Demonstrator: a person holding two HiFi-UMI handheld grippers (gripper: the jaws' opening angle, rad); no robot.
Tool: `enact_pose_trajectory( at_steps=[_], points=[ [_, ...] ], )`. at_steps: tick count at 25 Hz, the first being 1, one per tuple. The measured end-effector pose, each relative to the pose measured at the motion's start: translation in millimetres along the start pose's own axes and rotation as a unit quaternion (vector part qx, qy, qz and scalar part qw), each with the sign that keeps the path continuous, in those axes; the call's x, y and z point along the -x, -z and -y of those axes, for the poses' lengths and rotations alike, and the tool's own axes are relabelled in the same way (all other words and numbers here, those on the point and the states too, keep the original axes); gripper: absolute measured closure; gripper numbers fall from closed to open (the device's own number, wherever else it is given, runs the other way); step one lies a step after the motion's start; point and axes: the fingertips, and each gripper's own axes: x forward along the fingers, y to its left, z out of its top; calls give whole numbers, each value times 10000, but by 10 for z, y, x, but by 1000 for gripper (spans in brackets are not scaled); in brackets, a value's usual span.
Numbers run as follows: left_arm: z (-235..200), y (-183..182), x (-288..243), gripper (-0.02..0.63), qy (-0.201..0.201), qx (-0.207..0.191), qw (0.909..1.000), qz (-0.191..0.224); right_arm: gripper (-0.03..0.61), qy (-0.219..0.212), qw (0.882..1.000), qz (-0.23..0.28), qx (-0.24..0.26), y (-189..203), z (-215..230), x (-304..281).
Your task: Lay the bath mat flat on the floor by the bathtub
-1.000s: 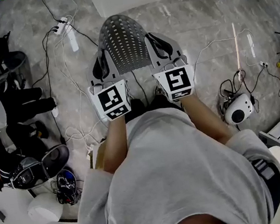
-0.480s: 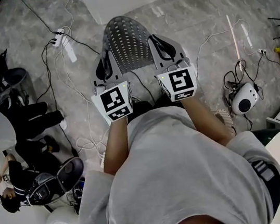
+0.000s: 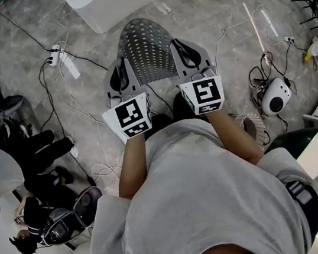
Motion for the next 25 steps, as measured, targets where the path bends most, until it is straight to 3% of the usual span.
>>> enact_pose_trajectory(
  at_steps=[11, 25],
  points=[
    [683, 52, -649, 591, 215, 68, 9995, -222, 555, 128, 9998, -166, -39, 227, 924, -48],
    [1743, -64, -1790, 591, 494, -278, 9975, -411, 555, 311, 9983, -267, -411, 575, 2448, -138]
  ],
)
